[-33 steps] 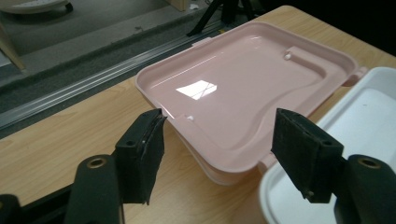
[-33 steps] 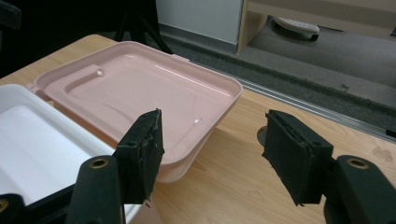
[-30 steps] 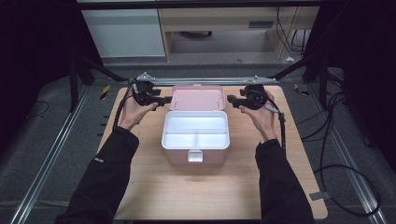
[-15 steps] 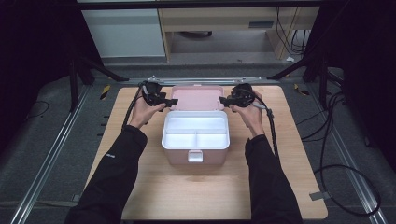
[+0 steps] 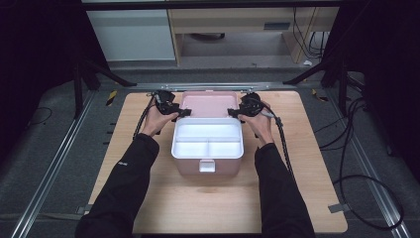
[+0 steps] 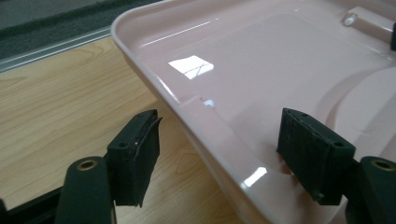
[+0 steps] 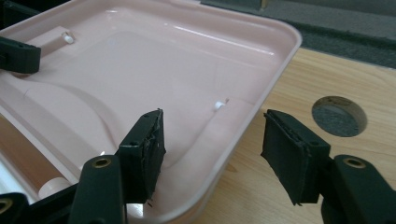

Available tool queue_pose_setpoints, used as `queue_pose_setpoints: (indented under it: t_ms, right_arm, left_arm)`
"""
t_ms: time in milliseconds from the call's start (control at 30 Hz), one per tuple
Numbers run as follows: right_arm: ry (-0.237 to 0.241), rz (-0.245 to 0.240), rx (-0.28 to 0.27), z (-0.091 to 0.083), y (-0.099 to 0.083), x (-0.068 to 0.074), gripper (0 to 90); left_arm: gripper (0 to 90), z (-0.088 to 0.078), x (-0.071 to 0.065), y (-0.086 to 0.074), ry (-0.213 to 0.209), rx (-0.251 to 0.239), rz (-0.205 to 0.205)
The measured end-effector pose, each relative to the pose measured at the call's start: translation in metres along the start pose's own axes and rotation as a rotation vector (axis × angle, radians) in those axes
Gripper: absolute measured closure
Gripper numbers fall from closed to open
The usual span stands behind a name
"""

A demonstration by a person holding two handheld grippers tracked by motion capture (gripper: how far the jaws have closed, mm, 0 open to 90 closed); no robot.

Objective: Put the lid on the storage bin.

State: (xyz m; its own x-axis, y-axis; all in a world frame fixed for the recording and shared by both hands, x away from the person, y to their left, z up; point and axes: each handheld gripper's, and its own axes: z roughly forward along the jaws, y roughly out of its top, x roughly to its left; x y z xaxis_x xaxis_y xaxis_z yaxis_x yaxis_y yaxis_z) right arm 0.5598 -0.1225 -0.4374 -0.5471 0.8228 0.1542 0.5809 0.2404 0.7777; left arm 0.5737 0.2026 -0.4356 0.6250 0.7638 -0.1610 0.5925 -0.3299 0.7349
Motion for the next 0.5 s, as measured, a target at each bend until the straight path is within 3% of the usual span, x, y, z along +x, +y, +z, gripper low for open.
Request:
queue_pose_setpoints:
  t_ms: [300, 500]
  right_arm:
    - [0.025, 0.051, 0.002, 0.0080, -0.0011, -0.0024, 36.9]
    - [0.027, 0.061, 0.007, 0.0094, -0.0021, -0.0027, 35.6]
  left_arm:
    - [32.0, 0.0014, -0.0001, -0.0003, -0.013, -0.009, -0.009]
    - [32.8, 0.0024, 0.0001, -0.0014, -0.021, 0.006, -0.053]
